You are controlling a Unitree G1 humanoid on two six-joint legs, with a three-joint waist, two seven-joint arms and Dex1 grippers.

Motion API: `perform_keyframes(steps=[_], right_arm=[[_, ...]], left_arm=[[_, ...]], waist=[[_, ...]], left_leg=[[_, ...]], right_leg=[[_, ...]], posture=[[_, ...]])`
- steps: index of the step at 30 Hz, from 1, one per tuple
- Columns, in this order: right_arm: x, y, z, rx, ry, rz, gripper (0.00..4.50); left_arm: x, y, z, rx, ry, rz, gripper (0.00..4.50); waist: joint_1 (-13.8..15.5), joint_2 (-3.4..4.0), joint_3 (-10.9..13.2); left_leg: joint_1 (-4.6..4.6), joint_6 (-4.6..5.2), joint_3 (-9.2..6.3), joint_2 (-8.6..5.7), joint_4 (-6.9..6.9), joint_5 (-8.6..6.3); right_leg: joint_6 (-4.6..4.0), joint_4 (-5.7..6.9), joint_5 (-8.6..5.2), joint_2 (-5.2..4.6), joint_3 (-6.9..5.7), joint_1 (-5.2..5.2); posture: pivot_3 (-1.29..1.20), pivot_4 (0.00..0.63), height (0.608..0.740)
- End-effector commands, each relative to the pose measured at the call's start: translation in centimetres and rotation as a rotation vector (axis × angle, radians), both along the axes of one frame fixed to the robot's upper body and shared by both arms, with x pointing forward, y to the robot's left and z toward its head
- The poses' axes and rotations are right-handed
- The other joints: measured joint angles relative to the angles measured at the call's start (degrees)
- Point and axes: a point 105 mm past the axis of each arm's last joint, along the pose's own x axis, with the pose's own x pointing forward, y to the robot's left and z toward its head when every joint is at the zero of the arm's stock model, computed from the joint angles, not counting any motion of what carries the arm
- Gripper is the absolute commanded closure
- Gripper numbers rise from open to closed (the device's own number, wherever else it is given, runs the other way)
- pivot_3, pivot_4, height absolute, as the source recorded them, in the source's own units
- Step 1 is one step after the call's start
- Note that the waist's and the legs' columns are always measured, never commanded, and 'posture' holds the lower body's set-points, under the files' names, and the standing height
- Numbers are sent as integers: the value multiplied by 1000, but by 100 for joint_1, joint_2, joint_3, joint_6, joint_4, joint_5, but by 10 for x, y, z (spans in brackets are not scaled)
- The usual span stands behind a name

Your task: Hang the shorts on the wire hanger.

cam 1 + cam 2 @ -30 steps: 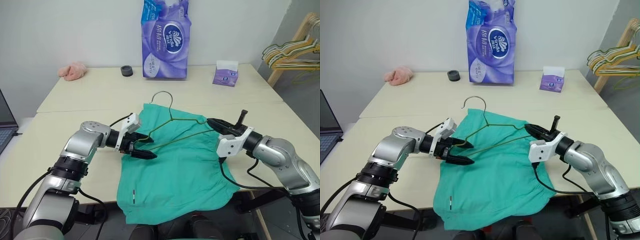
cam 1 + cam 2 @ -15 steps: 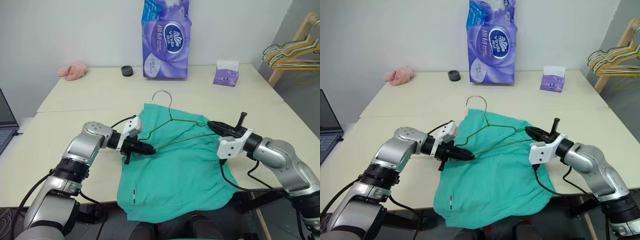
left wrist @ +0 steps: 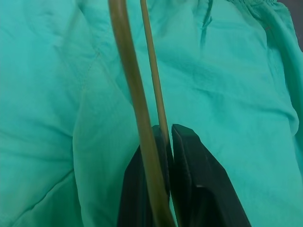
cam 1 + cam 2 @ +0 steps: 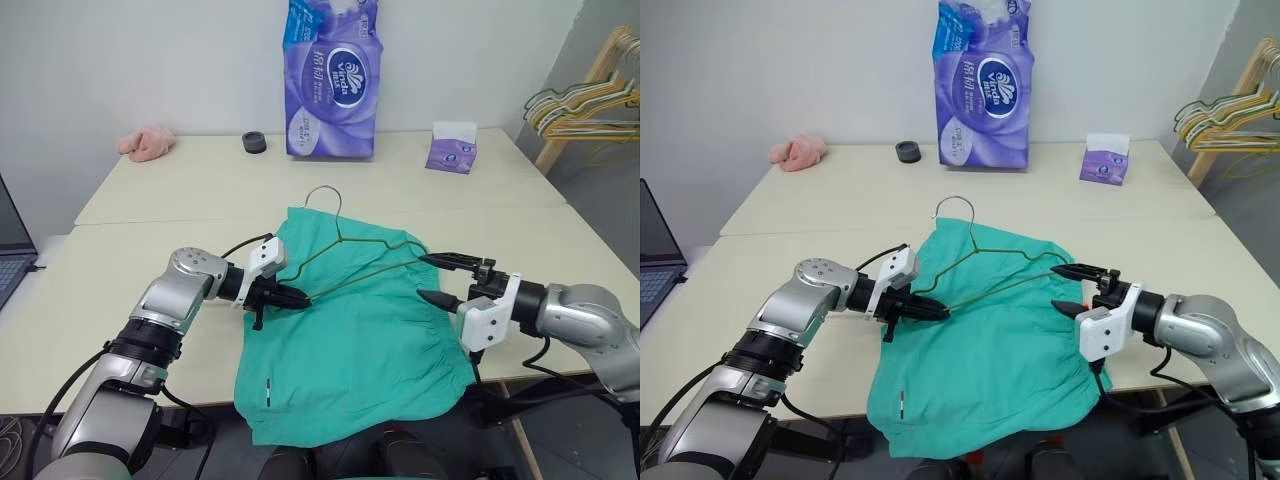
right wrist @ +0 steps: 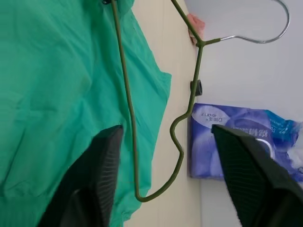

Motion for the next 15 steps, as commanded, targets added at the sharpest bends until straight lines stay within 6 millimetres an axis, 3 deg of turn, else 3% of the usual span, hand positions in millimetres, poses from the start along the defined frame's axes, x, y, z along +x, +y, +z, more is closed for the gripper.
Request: perform_keyframes(steps=[1,3,8,15], right_arm=[[1,-11,8,160,241,-152,381],[4,-13,15,245,350,-224,381],[3,-15,18,272,546,-323,381],[-12,-3,3,186,745,-326,381]], left_arm=[[2,-5,14,25,-134,-68,4500],[0,-5,15,86,-217,-135,4500],[-7,-11,22,160,-347,-265,4500],[-14,-27,31,149,-406,-325,4500]], waist=[[6,0,0],[2,1,0],[10,2,-1],[16,2,-1]], left_leg=[[0,0,-2,1,0,0],[-1,0,-2,2,2,0],[5,0,-1,3,5,0],[-2,0,-2,3,4,0]], right_leg=[[0,1,0,0,-1,1],[-1,5,0,-1,1,-1],[-3,12,1,-3,1,0],[-1,3,0,-3,-3,-2]], posture=[[-134,66,740],[-134,66,740],[-135,65,740],[-130,62,740]])
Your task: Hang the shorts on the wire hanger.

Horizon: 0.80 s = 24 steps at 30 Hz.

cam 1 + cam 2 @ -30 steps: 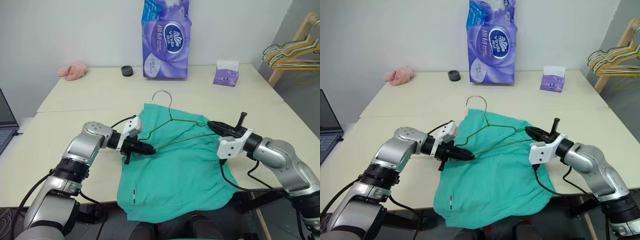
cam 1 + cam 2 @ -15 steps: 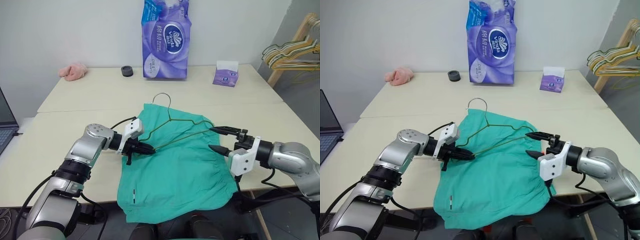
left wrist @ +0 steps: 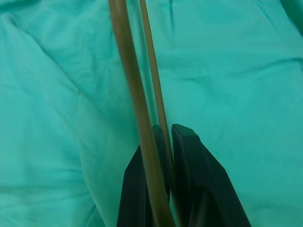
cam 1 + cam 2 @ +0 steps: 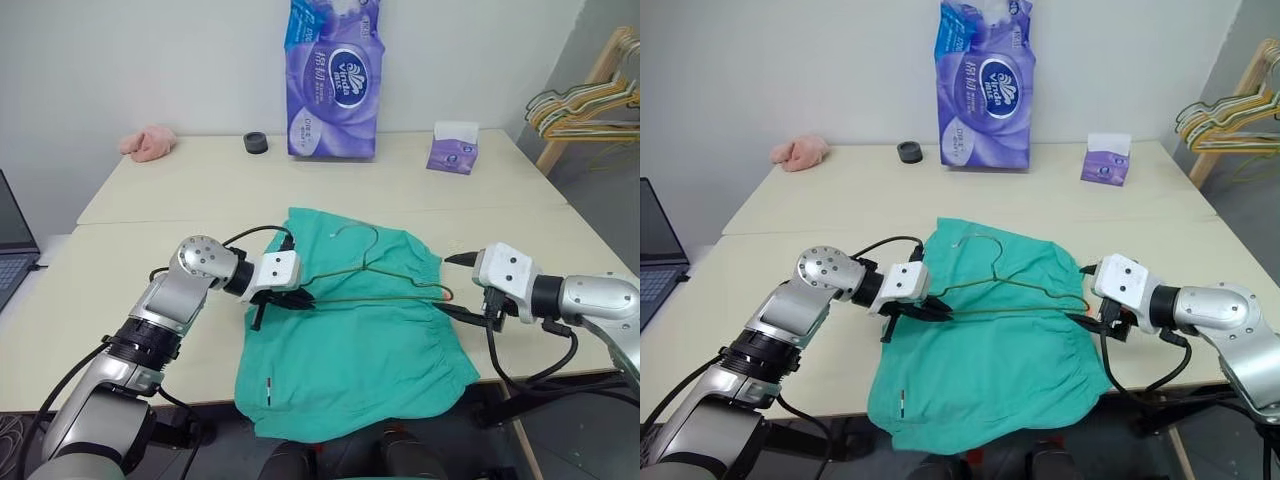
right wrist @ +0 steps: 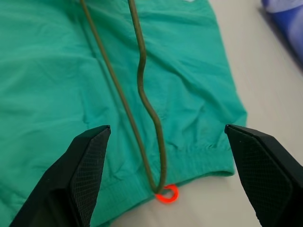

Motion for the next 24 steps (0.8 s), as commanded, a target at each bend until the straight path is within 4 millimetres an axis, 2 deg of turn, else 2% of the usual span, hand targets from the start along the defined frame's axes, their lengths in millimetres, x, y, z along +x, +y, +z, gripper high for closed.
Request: perform_keyframes(steps=[1,7,8,11,14,20,24], right_arm=[[-9,11,-2,-31,66,59,381],[6,11,-16,-121,110,31,381],[7,11,-17,-131,122,29,551],[6,9,-21,-155,165,25,1283],[0,9,-24,-166,204,38,2415],[-5,11,-26,-175,238,46,4394],[-8,11,-28,-201,248,47,4451]], left_arm=[[-5,-12,14,-18,-41,-52,4500],[-9,-18,18,-1,-71,-89,4500],[-10,-18,18,2,-71,-92,4500],[-12,-18,17,12,-75,-97,4500],[-13,-19,17,10,-75,-96,4500],[-14,-20,15,22,-78,-105,4500],[-14,-20,12,36,-87,-114,4500]], waist=[[-1,0,0],[-34,1,1],[-32,1,1],[-25,1,1],[-10,1,1],[-10,1,1],[-11,1,1]], left_leg=[[-2,0,0,0,0,0],[0,1,5,0,1,0],[0,1,3,1,1,1],[-2,1,0,1,-1,0],[-5,1,-1,1,-3,0],[-5,1,-1,1,-4,0],[-3,1,0,2,-3,0]], right_leg=[[0,-2,0,0,0,0],[2,-6,1,0,3,0],[2,-7,1,0,0,0],[2,-8,1,0,-2,0],[2,-10,1,0,-3,-2],[2,-11,1,-1,-4,-2],[2,-10,1,0,-4,-1]], posture=[[-130,62,740],[-127,68,740],[-124,69,740],[-119,69,740],[-119,69,740],[-123,67,740],[-123,67,740]])
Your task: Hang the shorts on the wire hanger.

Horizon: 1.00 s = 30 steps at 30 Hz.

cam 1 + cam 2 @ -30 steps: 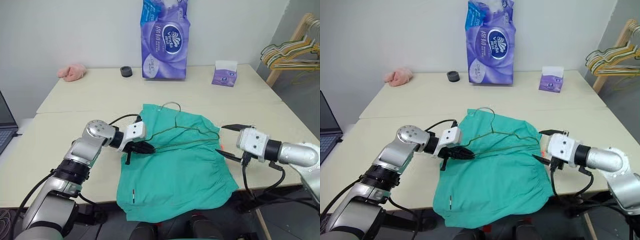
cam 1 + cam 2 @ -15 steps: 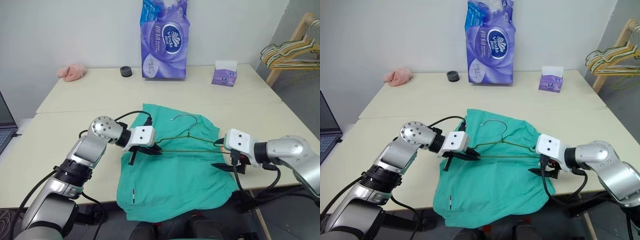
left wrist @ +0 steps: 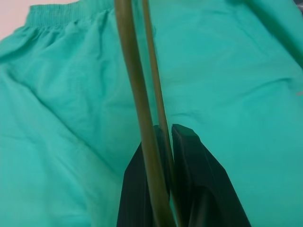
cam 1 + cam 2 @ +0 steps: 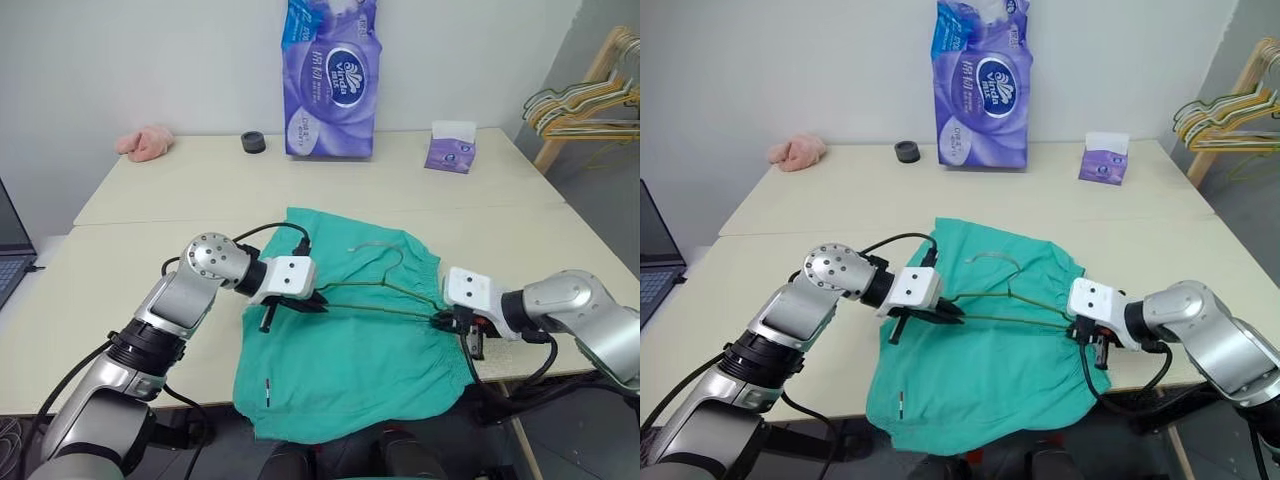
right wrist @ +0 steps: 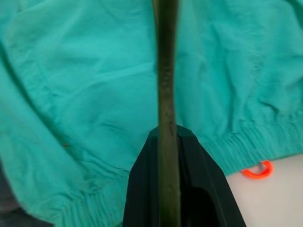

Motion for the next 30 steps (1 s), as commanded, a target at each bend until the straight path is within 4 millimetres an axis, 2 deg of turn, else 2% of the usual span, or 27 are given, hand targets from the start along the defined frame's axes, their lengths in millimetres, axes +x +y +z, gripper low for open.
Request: perform_keyframes(steps=[1,5,9,10,13,15,22,26,29,30], right_arm=[[0,2,9,-19,-32,16,4451],[-3,3,9,-12,-15,11,4451],[-3,4,10,0,-9,-5,4451],[-3,2,10,0,-9,-12,4500],[-4,-1,10,2,-12,-31,4500],[-4,-4,11,10,-16,-51,4500],[-9,-16,11,69,16,-171,4500],[-18,-39,9,115,62,-322,4500],[-25,-58,6,141,88,-436,4500],[-29,-71,3,157,105,-513,4500]], left_arm=[[-1,-3,3,10,-33,-25,4500],[2,-6,2,-6,-47,-9,4500],[1,-10,5,-63,11,3,4500],[1,-11,7,-96,28,16,3843],[6,-14,18,-220,79,70,3130],[21,-8,31,-332,105,171,2569],[56,33,55,-513,172,435,2569],[80,60,57,-549,109,591,2569],[82,63,56,-585,135,614,2569],[74,57,50,-576,183,577,2569]], waist=[[4,0,0],[3,0,0],[0,0,0],[0,0,0],[-3,0,0],[-2,-1,0],[-50,-1,-1],[-40,-5,-2],[-21,-4,-2],[-14,-5,-2]], left_leg=[[0,0,0,0,1,0],[-1,0,0,0,2,0],[-1,0,0,0,1,0],[-1,0,0,0,1,0],[-1,0,-1,0,2,0],[-3,0,-1,0,3,0],[-2,0,-5,1,5,0],[-3,0,-7,-1,4,0],[-5,0,-8,-3,2,0],[-6,0,-7,-4,2,-1]], right_leg=[[0,-1,0,0,0,1],[0,-2,0,0,1,0],[0,-1,0,0,0,0],[0,-1,0,0,0,0],[0,-1,0,0,-2,0],[1,-1,0,-1,-1,0],[3,2,1,0,-4,0],[9,-1,6,-1,-5,1],[11,-2,7,-5,-5,1],[13,-2,8,-6,-3,0]], posture=[[-123,67,740],[-133,67,740],[-133,67,740],[-133,67,740],[-151,68,740],[-155,68,740],[-163,65,740],[-162,65,740],[-162,65,740],[-167,67,740]])
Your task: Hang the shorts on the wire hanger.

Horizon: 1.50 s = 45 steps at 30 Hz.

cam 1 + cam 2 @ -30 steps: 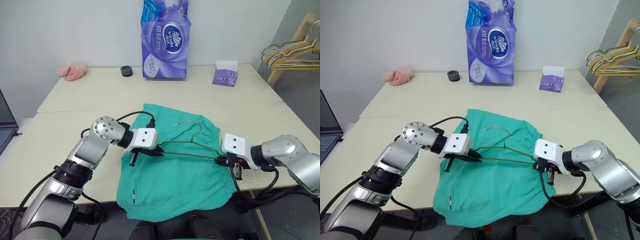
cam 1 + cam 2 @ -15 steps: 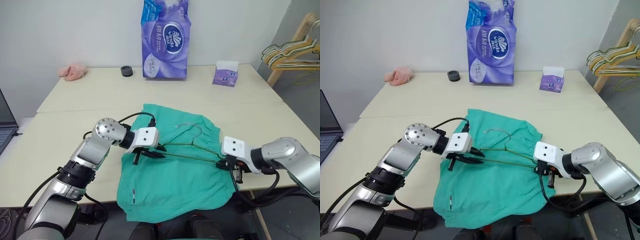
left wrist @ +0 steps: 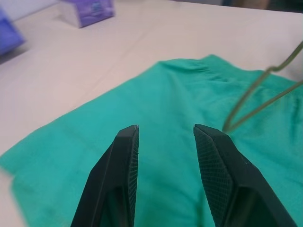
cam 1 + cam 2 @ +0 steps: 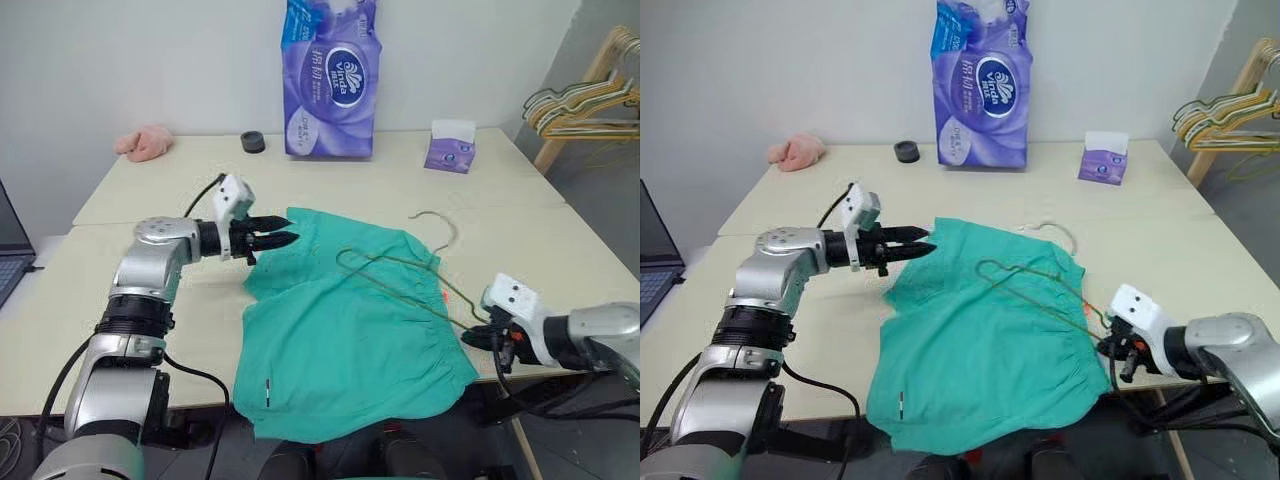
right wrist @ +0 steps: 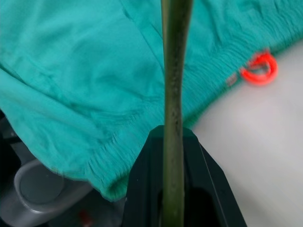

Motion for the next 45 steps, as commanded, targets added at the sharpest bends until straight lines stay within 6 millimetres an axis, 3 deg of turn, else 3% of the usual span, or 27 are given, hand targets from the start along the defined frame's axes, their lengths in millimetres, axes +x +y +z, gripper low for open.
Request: perform_keyframes(steps=[1,4,10,16,23,36,45], right_arm=[[-8,-30,7,31,-18,-178,4500],[-24,-52,-1,63,15,-329,4500],[-60,-72,-23,124,107,-540,4500],[-72,-68,-33,165,158,-578,4500],[-67,-54,-32,195,188,-508,4500],[-59,-40,-23,240,221,-420,4500],[-53,-31,-29,268,334,-370,4500]], left_arm=[[-15,-15,4,-43,22,-106,2569],[-40,-32,-11,-50,128,-237,2569],[-81,-50,-21,-25,226,-453,2569],[-60,-54,-10,52,36,-403,2569],[-48,-61,-3,90,-117,-386,2569],[-58,-50,-10,110,-106,-420,2569],[-48,-43,-6,113,-118,-390,2569]], waist=[[16,-3,-2],[36,-1,-4],[-18,0,-4],[-133,33,-24],[-149,34,-25],[-136,33,-25],[-135,33,-25]], left_leg=[[-2,0,0,-1,0,0],[-2,1,1,-3,-5,-2],[5,0,3,3,-3,0],[19,1,18,6,0,2],[16,3,19,5,-5,0],[13,3,16,5,-4,0],[12,3,16,4,-2,0]], right_leg=[[2,-1,1,-1,0,0],[2,-5,1,-4,2,1],[3,1,0,1,4,4],[32,-4,-17,9,16,19],[33,-6,-17,10,18,15],[34,-6,-17,10,15,14],[35,-8,-16,10,14,15]], posture=[[-174,68,740],[-187,70,740],[-215,71,740],[-219,67,740],[-201,63,740],[-182,61,740],[-182,62,740]])
